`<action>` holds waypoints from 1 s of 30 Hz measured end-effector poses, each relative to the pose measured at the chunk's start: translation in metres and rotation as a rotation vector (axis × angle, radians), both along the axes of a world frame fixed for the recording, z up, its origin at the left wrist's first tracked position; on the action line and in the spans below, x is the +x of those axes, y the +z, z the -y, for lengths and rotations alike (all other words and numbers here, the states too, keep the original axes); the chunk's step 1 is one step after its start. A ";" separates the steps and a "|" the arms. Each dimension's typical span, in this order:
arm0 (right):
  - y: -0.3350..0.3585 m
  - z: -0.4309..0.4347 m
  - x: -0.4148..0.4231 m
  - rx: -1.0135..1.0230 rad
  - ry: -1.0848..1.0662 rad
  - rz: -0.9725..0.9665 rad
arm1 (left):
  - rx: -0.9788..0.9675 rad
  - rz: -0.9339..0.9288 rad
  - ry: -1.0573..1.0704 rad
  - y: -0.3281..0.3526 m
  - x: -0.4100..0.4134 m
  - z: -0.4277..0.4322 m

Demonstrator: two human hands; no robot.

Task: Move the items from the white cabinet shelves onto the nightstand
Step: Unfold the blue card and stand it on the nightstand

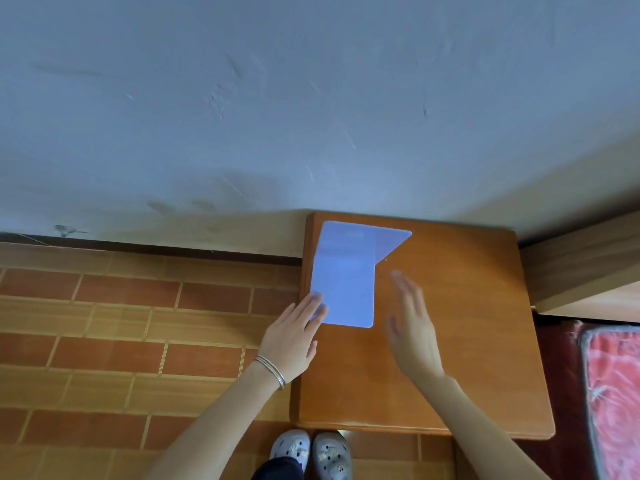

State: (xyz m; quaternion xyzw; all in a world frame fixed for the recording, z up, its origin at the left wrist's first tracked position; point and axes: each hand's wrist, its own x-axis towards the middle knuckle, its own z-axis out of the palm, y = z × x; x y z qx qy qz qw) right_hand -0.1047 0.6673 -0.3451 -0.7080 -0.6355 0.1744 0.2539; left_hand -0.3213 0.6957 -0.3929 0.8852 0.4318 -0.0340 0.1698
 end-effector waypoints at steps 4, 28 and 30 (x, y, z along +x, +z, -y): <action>-0.035 0.007 0.001 -0.212 0.340 0.283 | 0.063 -0.022 0.009 -0.004 0.008 -0.017; -0.012 -0.084 0.019 -0.482 0.481 0.454 | -0.034 -0.250 0.089 0.032 0.046 -0.107; 0.012 -0.081 0.023 -0.414 0.428 0.430 | -0.009 -0.256 0.081 0.058 0.052 -0.107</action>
